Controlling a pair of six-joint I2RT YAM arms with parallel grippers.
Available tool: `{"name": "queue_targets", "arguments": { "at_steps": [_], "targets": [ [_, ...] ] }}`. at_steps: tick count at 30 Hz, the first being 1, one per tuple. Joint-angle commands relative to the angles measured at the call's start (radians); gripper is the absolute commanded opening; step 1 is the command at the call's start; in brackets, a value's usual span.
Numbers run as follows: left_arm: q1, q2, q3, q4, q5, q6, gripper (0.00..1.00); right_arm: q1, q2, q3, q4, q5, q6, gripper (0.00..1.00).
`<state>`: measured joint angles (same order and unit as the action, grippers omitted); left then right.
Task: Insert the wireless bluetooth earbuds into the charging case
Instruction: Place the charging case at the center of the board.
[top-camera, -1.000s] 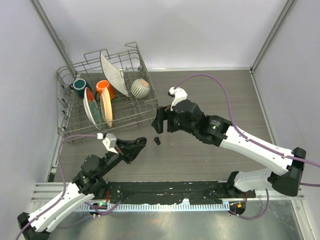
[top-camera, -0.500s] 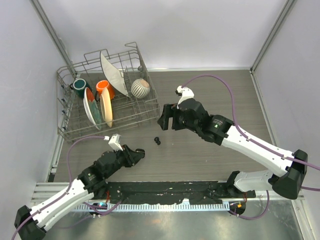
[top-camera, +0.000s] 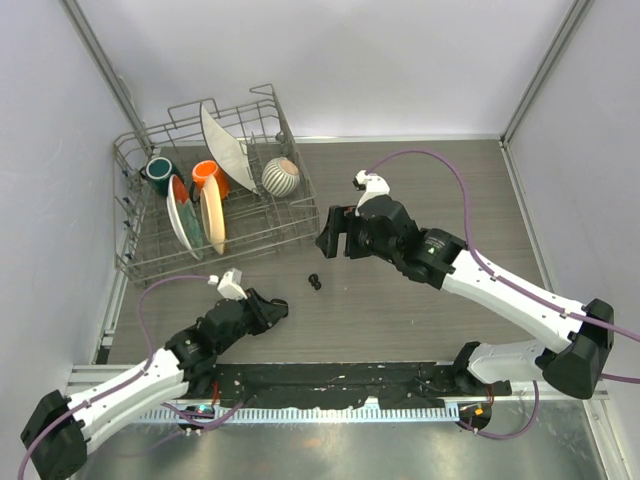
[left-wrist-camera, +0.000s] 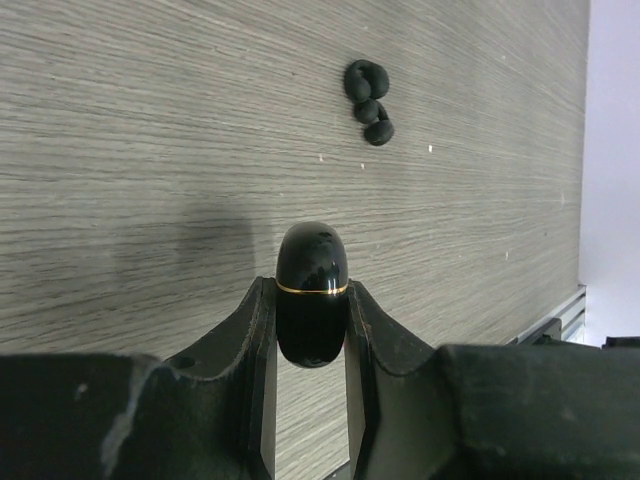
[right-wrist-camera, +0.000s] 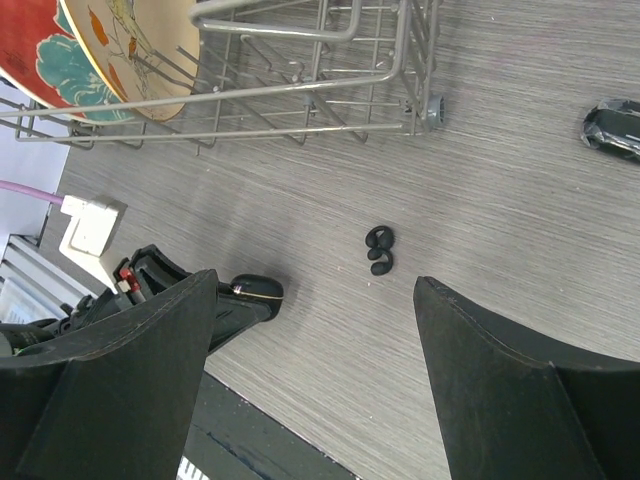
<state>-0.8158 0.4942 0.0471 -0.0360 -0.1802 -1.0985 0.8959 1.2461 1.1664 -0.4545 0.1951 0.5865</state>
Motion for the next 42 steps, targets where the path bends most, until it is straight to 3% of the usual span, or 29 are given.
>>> {"name": "queue_targets", "arguments": {
  "at_steps": [1, 5, 8, 12, 19, 22, 25, 26, 27, 31, 32, 33, 38, 42],
  "targets": [
    [0.003, 0.098, -0.038, 0.16, -0.033, -0.041, 0.07, -0.006, 0.01, 0.003, 0.054, -0.014, 0.018, 0.85],
    [0.003, 0.225, -0.021, 0.261, -0.005, -0.04, 0.08, -0.009, 0.009, -0.002, 0.063, -0.031, 0.029, 0.85],
    [0.003, 0.334, 0.005, 0.3, 0.005, -0.038, 0.19, -0.011, 0.004, -0.01, 0.074, -0.037, 0.029, 0.85],
    [0.003, 0.46, 0.019, 0.418, 0.024, -0.046, 0.22, -0.014, 0.0, -0.016, 0.073, -0.034, 0.032, 0.84],
    [0.003, 0.546, 0.026, 0.421, 0.038, -0.1, 0.35, -0.031, -0.011, -0.022, 0.057, -0.037, 0.026, 0.84],
    [0.003, 0.491, 0.027, 0.349, 0.024, -0.1, 0.44, -0.045, -0.016, -0.027, 0.053, -0.037, 0.022, 0.85],
    [0.003, 0.379, 0.033, 0.239, -0.013, -0.086, 0.46, -0.054, -0.017, -0.03, 0.054, -0.045, 0.022, 0.85],
    [0.003, 0.339, 0.036, 0.202, -0.049, -0.083, 0.55, -0.057, -0.019, -0.031, 0.053, -0.043, 0.024, 0.85],
    [0.003, 0.269, 0.042, 0.109, -0.073, -0.087, 0.61, -0.063, -0.019, -0.033, 0.054, -0.045, 0.024, 0.85],
    [0.003, 0.068, 0.085, -0.149, -0.183, -0.097, 0.64, -0.086, -0.023, -0.036, 0.047, -0.039, 0.027, 0.85],
    [0.003, 0.031, 0.091, -0.227, -0.198, -0.095, 0.77, -0.092, -0.024, -0.036, 0.045, -0.039, 0.024, 0.85],
    [0.003, -0.014, 0.099, -0.261, -0.226, -0.081, 1.0, -0.103, -0.024, -0.036, 0.039, -0.04, 0.021, 0.85],
    [0.004, -0.234, 0.174, -0.39, -0.24, 0.027, 1.0, -0.24, -0.017, -0.04, 0.013, -0.06, -0.06, 0.88],
    [0.004, -0.278, 0.261, -0.433, -0.235, 0.078, 1.0, -0.356, -0.014, -0.076, 0.048, -0.089, -0.222, 0.9]
  ]
}}
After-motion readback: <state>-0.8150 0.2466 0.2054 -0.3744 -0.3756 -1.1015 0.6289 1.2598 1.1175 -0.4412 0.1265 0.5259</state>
